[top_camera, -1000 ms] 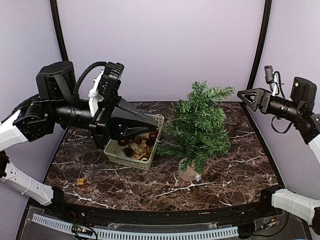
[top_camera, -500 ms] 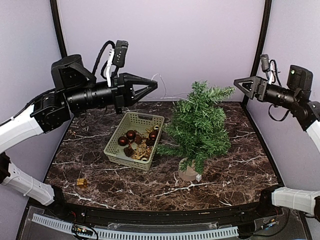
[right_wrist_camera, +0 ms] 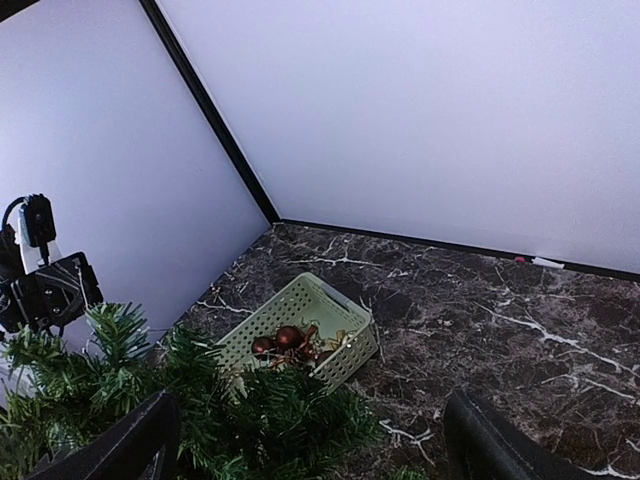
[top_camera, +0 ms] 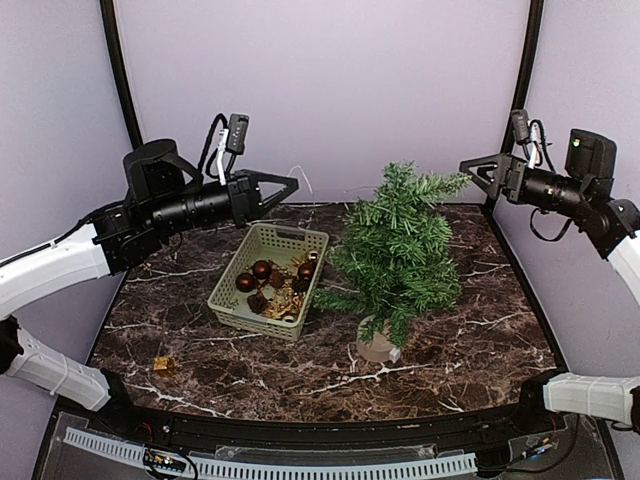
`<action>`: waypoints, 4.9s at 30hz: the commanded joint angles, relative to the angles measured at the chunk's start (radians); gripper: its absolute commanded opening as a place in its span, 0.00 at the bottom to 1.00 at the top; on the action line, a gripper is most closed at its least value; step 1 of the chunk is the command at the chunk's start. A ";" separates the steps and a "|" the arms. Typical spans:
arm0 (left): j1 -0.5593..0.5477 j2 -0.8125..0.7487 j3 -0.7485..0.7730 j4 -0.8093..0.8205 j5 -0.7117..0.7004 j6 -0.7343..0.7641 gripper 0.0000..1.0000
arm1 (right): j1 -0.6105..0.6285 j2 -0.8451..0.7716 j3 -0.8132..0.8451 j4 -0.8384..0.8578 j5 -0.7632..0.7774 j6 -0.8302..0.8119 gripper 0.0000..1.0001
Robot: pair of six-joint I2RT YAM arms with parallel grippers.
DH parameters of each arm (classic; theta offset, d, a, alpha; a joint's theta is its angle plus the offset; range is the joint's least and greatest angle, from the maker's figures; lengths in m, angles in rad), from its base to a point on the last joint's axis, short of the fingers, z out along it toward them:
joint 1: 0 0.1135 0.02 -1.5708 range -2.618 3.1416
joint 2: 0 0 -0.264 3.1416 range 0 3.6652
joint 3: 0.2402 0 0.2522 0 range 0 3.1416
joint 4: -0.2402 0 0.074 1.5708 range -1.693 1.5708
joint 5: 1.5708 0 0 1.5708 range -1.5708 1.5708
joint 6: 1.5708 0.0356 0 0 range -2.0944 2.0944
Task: Decorate the small christmas tree
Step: Wrap the side of the string light in the gap of the branches.
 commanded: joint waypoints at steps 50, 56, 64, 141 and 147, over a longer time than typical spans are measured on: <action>0.090 0.534 0.557 0.064 0.258 -0.020 0.00 | 0.319 0.693 0.781 -0.342 -0.275 -0.379 0.73; 0.091 0.536 0.557 0.077 0.274 -0.025 0.00 | 0.338 0.720 0.783 -0.329 -0.179 -0.355 0.63; 0.091 0.534 0.548 0.083 0.277 -0.020 0.00 | 0.343 0.692 0.763 -0.280 -0.102 -0.329 0.09; 0.035 0.493 0.491 0.309 0.222 -0.006 0.00 | 0.253 0.364 0.353 0.191 -0.251 -0.093 0.85; 0.036 0.493 0.493 0.314 0.228 -0.008 0.00 | 0.252 0.386 0.350 0.173 -0.204 -0.106 0.81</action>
